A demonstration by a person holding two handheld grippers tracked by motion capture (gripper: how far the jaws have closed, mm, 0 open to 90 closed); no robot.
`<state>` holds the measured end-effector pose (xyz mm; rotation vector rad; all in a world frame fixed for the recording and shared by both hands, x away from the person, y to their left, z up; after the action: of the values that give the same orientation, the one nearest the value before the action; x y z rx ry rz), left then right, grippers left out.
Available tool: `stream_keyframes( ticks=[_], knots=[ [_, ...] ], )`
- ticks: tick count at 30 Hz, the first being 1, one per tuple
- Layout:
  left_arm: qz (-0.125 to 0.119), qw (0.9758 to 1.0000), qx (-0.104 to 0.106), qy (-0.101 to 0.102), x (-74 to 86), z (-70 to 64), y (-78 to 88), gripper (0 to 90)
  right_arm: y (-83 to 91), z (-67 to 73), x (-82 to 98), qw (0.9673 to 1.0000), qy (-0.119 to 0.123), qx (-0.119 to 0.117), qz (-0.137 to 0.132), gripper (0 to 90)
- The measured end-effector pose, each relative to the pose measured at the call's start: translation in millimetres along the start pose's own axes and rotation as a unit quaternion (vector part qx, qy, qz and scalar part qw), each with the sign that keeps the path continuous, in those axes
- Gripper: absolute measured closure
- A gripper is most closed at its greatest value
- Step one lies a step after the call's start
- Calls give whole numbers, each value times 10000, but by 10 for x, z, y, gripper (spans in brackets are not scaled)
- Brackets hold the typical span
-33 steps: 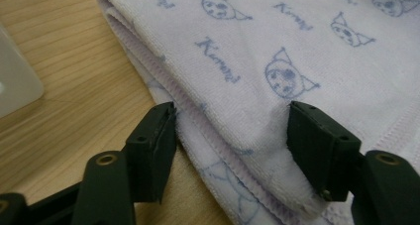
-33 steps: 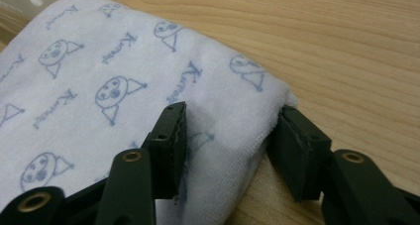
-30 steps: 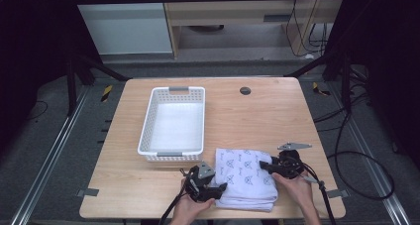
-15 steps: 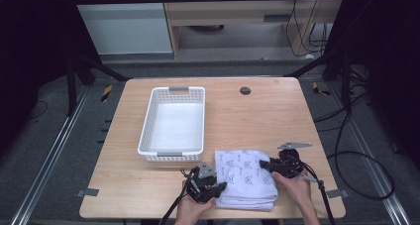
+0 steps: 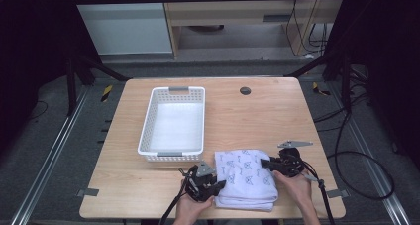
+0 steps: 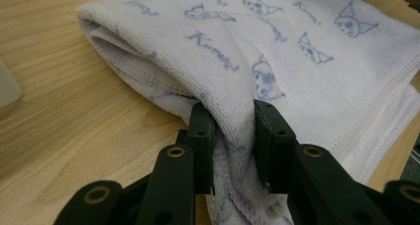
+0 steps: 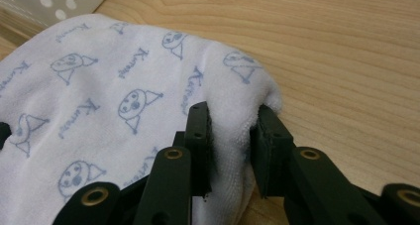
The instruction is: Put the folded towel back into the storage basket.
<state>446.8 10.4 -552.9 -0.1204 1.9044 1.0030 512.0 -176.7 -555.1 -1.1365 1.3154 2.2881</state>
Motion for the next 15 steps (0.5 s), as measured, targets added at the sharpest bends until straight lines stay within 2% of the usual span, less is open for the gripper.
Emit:
stream_keyframes(
  ticks=[8,14,15],
  knots=[
    [-144,9998,18,-129,-80,-61,81,716,139,65,-97,9997,28,-64,-225,730],
    [-272,9995,52,-151,-157,-101,141,717,217,97,-164,9993,52,-73,-368,731],
    [-290,9994,53,-157,-169,-105,151,717,226,92,-181,9991,115,-66,-413,730]
  ],
)
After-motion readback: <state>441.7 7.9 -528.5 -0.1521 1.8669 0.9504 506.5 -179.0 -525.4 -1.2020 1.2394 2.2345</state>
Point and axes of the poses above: each handheld gripper's, and its own axes: y roughly backward along the jaws, x roughly out of its underside, z roughly to its left, the point moved 10 cm from there along -y, roughly forward along the jaws, and after that the axes turned 5 degrees about -z, right-handed, at the moved point
